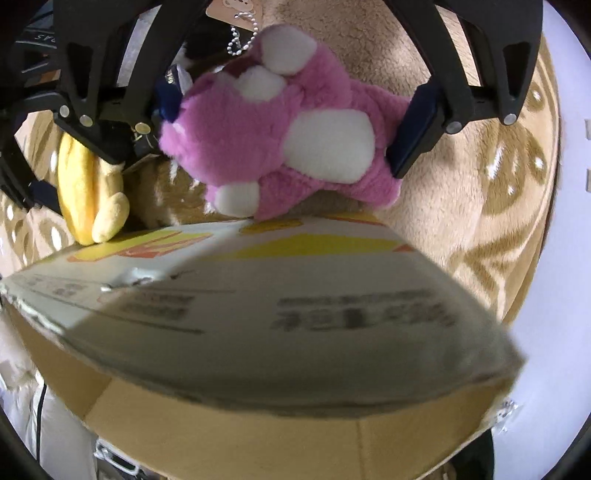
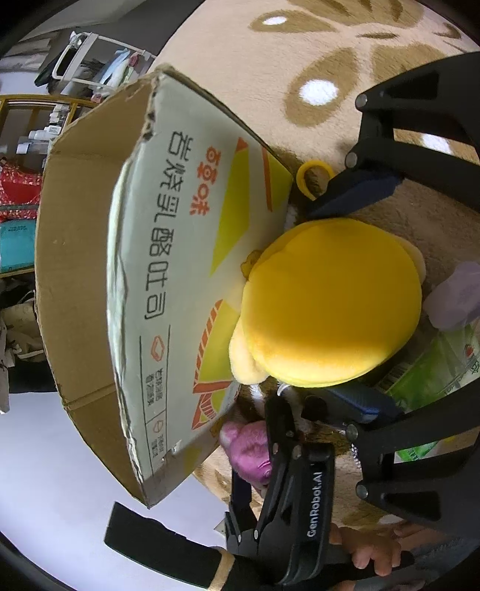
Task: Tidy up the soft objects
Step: 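Close the left tool on the pink plush while the right tool grips the yellow duck, then lift the pink plush and yellow duck and carry both over the box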
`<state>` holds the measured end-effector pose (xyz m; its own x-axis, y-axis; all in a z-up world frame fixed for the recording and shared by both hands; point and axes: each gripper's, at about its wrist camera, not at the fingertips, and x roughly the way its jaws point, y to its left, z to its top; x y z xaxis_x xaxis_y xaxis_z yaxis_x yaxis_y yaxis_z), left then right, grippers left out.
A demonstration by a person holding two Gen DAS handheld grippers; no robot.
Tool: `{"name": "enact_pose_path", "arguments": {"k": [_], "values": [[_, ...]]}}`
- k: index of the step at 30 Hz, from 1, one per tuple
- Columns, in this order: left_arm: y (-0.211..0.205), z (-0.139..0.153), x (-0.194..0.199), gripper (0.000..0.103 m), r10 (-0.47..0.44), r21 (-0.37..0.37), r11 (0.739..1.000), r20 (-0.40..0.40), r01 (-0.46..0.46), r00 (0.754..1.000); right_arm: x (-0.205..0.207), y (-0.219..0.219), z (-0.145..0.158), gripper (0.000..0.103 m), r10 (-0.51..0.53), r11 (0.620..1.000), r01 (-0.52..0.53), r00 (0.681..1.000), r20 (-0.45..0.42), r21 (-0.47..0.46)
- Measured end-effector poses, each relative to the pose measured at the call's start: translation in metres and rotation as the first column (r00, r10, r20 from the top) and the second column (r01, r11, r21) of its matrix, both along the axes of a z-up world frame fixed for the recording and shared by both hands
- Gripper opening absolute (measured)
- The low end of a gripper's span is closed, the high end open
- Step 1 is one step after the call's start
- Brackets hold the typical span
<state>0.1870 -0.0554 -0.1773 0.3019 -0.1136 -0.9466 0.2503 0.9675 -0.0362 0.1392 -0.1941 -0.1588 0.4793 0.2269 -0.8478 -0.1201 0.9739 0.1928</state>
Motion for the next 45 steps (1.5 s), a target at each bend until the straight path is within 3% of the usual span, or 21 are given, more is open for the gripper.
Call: {"name": "enact_pose_path", "arguments": {"k": [13, 21, 28, 32, 37, 45], "values": [[0.015, 0.013, -0.022, 0.079, 0.017, -0.024, 1.0, 0.045, -0.016, 0.999, -0.02, -0.009, 0.017, 0.079, -0.026, 1.0, 0.027, 0.999, 0.044, -0.011], [0.021, 0.028, -0.039, 0.077, 0.038, -0.023, 0.999, 0.077, -0.036, 0.996, -0.033, -0.013, 0.033, 0.079, -0.064, 0.998, 0.064, 0.994, 0.085, 0.001], [0.04, 0.058, -0.06, 0.077, 0.082, -0.068, 0.995, 0.181, -0.07, 0.98, -0.044, -0.016, 0.053, 0.079, -0.093, 0.996, 0.092, 0.984, 0.154, 0.007], [0.045, 0.081, -0.074, 0.077, 0.107, -0.089, 0.992, 0.279, -0.085, 0.954, -0.053, -0.019, 0.067, 0.079, -0.101, 0.995, 0.099, 0.973, 0.207, 0.021], [0.046, 0.109, -0.083, 0.077, 0.136, -0.113, 0.989, 0.419, -0.097, 0.898, -0.065, -0.022, 0.088, 0.079, -0.115, 0.993, 0.107, 0.951, 0.286, 0.044], [0.047, 0.137, -0.1, 0.077, 0.129, -0.106, 0.991, 0.557, -0.084, 0.821, -0.078, -0.025, 0.116, 0.079, -0.146, 0.989, 0.129, 0.913, 0.381, 0.068]]}}
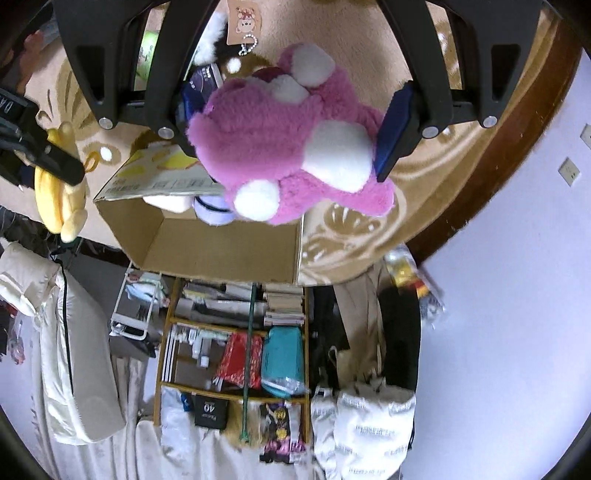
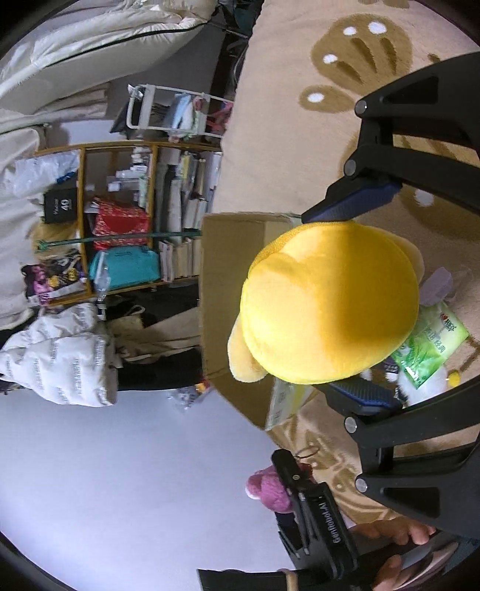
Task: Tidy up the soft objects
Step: 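Lift the pink plush and yellow duck and carry both over the box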
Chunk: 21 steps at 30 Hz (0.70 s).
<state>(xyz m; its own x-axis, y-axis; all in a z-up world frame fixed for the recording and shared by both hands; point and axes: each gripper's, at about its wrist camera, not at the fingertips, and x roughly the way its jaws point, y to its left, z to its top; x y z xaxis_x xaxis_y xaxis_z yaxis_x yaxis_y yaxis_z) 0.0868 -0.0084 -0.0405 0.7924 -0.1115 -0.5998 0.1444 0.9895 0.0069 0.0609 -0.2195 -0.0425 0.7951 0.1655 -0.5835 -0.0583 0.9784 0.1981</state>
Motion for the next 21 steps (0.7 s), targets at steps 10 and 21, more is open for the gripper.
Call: {"name": "enact_pose_path", "arguments": {"k": [10, 21], "values": [[-0.01, 0.023, -0.006, 0.077, -0.025, 0.011, 1.0, 0.112, 0.024, 0.993, -0.004, -0.014, 0.032, 0.079, -0.036, 0.999, 0.034, 0.993, 0.109, 0.021], [-0.017, 0.039, 0.005, 0.077, -0.023, 0.028, 0.999, 0.192, 0.018, 0.981, 0.012, -0.015, 0.045, 0.079, -0.046, 0.999, 0.048, 0.986, 0.16, -0.014]]}}
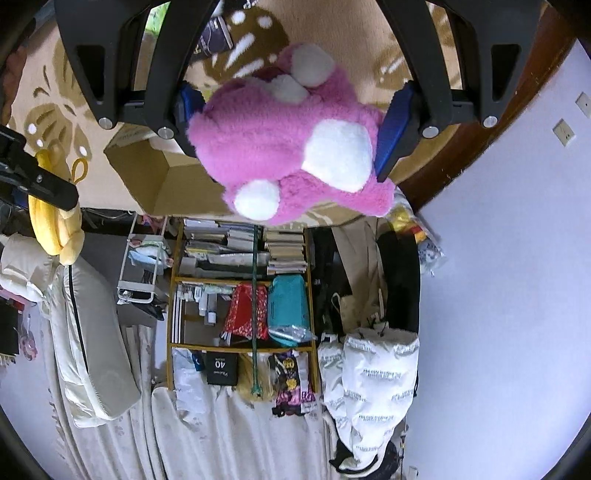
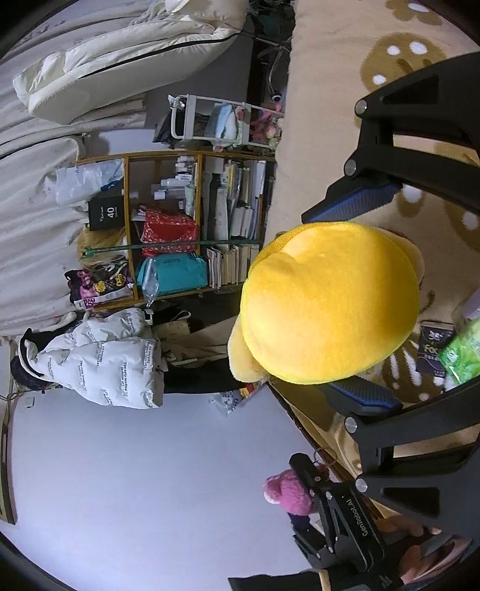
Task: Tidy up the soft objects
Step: 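Lift the pink plush and yellow duck and carry both over the box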
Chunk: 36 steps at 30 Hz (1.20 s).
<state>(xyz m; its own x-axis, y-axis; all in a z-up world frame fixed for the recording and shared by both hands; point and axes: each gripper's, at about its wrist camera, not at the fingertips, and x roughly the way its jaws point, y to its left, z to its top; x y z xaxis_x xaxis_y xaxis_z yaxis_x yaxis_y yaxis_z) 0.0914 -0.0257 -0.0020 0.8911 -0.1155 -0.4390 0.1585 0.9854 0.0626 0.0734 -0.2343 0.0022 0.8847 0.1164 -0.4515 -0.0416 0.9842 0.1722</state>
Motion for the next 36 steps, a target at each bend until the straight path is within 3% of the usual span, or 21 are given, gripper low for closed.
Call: {"name": "enact_pose_path", "arguments": {"k": [8, 21, 36], "values": [[-0.014, 0.007, 0.012, 0.078, -0.017, 0.018, 1.0, 0.048, 0.016, 0.999, 0.025, 0.0, 0.007, 0.079, -0.016, 1.0, 0.017, 0.999, 0.033, -0.017], [-0.021, -0.001, 0.049, 0.078, -0.021, -0.009, 1.0, 0.027, 0.022, 0.999, 0.06, 0.0, 0.007, 0.079, -0.063, 0.995, 0.067, 0.996, 0.066, -0.068], [-0.035, -0.037, 0.074, 0.079, -0.054, 0.009, 0.998, -0.044, 0.055, 0.998, 0.084, -0.008, -0.034, 0.08, -0.039, 0.999, 0.038, 0.999, -0.029, -0.031]]}}
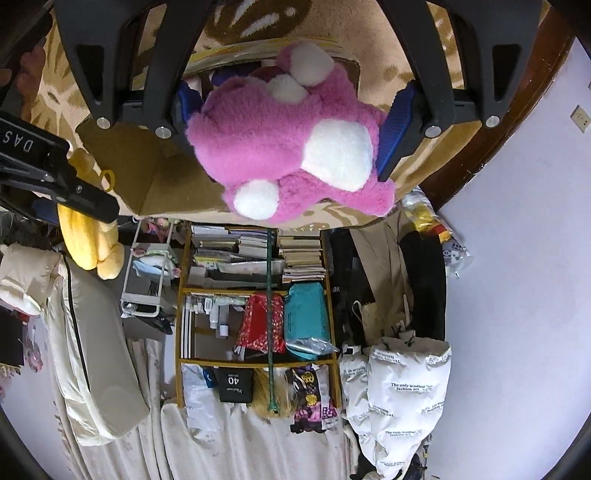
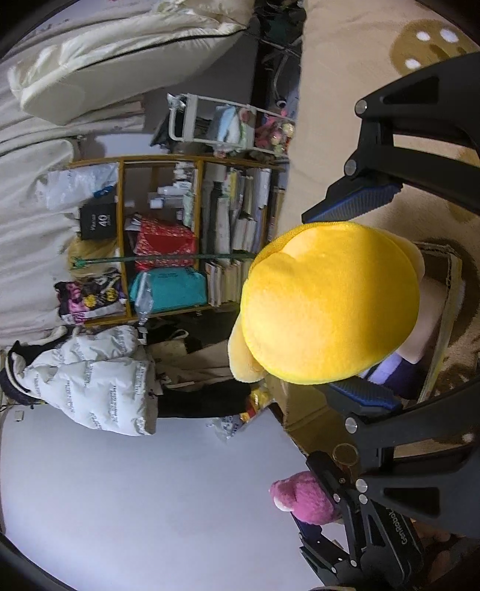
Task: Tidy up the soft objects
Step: 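Lift the pink plush and yellow duck and carry both over the box, then open both tools to drop the pink plush and yellow duck into the box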
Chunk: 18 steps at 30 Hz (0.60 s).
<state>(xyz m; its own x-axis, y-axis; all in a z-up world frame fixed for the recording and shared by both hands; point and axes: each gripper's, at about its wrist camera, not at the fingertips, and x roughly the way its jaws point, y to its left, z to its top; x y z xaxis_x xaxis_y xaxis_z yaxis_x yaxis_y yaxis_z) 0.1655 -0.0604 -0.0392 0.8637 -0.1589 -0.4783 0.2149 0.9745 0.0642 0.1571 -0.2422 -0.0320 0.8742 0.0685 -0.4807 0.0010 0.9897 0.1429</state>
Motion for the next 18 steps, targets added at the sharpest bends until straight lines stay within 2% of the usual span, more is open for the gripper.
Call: {"name": "enact_pose_path", "arguments": {"k": [11, 18], "values": [[-0.003, -0.015, 0.006, 0.082, -0.022, 0.007, 1.0, -0.065, 0.023, 0.998, 0.007, 0.002, -0.018, 0.08, 0.047, 0.999, -0.045, 0.997, -0.064, 0.027], [-0.007, -0.018, 0.005, 0.082, -0.03, 0.027, 0.999, -0.068, 0.032, 0.997, 0.007, 0.004, -0.02, 0.08, 0.058, 0.998, -0.056, 0.995, -0.077, 0.029]]}}
